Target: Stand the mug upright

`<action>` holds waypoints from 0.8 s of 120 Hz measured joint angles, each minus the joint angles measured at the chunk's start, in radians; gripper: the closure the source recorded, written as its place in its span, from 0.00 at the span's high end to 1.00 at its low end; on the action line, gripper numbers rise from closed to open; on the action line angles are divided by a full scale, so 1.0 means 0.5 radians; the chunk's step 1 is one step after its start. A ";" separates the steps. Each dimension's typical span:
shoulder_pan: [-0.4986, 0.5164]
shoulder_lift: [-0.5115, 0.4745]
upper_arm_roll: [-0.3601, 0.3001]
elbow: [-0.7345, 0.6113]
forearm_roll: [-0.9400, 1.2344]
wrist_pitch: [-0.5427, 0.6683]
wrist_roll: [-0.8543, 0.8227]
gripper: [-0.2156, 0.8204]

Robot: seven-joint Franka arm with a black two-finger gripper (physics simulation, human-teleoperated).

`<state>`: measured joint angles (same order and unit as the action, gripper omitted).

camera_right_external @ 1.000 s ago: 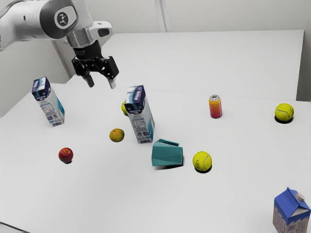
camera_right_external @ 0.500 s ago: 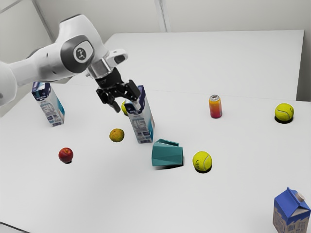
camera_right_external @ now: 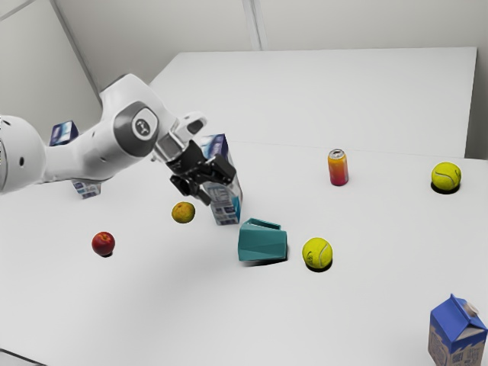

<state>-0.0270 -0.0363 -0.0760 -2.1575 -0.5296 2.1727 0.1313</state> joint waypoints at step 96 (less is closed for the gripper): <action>-0.039 0.248 0.000 -0.306 -1.209 0.490 0.933 0.77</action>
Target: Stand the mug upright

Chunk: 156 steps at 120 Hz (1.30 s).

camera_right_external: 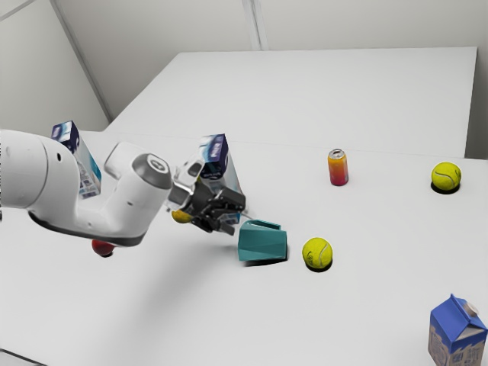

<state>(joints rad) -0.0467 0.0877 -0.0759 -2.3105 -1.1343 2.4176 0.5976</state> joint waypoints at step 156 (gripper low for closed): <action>-0.070 -0.086 -0.002 -0.068 -0.595 -0.051 0.989 0.07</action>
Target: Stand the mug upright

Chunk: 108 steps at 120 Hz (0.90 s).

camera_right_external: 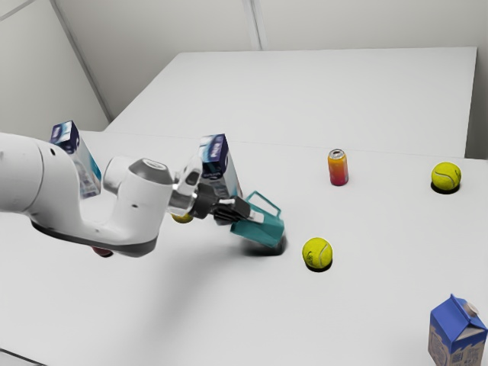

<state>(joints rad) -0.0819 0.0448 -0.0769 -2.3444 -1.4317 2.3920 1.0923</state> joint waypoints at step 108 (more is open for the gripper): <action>-0.064 -0.414 -0.009 0.047 2.119 -0.419 -0.937 0.04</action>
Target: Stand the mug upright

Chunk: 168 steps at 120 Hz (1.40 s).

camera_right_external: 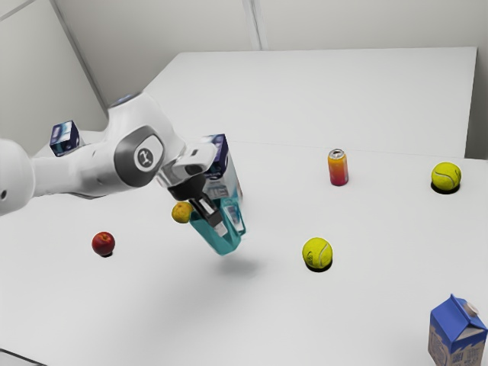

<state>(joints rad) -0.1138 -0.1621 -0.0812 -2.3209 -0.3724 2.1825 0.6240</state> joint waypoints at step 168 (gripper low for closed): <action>0.161 0.268 0.003 -0.026 1.004 0.372 -1.278 0.03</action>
<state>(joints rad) -0.0334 -0.0282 -0.0798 -2.3338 0.1294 2.3686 -0.0149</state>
